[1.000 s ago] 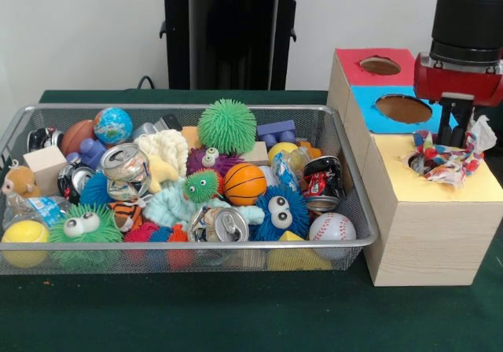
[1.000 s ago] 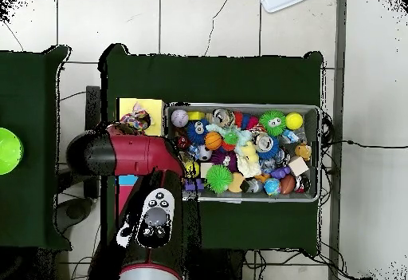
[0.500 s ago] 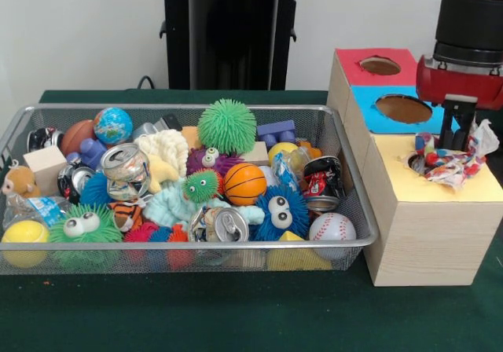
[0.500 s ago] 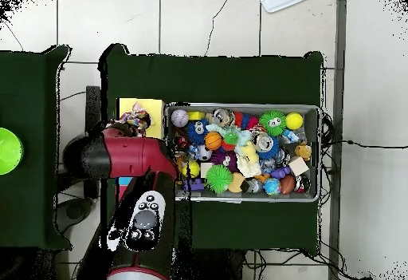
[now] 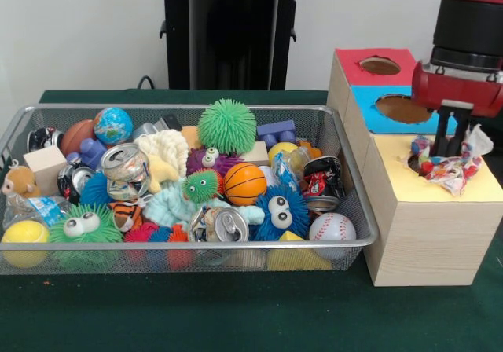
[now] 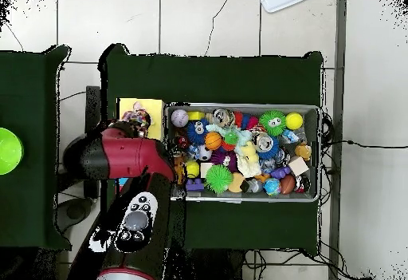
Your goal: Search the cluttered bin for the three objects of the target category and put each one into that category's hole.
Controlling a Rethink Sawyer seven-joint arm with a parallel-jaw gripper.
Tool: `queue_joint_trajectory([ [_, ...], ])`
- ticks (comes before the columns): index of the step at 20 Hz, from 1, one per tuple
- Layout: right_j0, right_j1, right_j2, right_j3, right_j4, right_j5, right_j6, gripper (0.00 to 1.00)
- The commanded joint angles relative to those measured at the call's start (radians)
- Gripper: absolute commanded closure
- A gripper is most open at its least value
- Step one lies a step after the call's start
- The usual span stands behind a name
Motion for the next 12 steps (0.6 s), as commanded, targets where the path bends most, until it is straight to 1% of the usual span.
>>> queue_joint_trajectory([
  [1, -0.022, 0.119, -0.023, -0.004, -0.041, -0.060, 0.143, 1.00],
  [4, -0.023, 0.135, -0.038, -0.013, -0.060, -0.061, 0.114, 1.00],
  [9, -0.020, 0.173, -0.070, -0.033, -0.095, -0.003, 0.068, 1.00],
  [12, -0.018, 0.200, -0.088, -0.040, -0.101, 0.005, 0.071, 1.00],
])
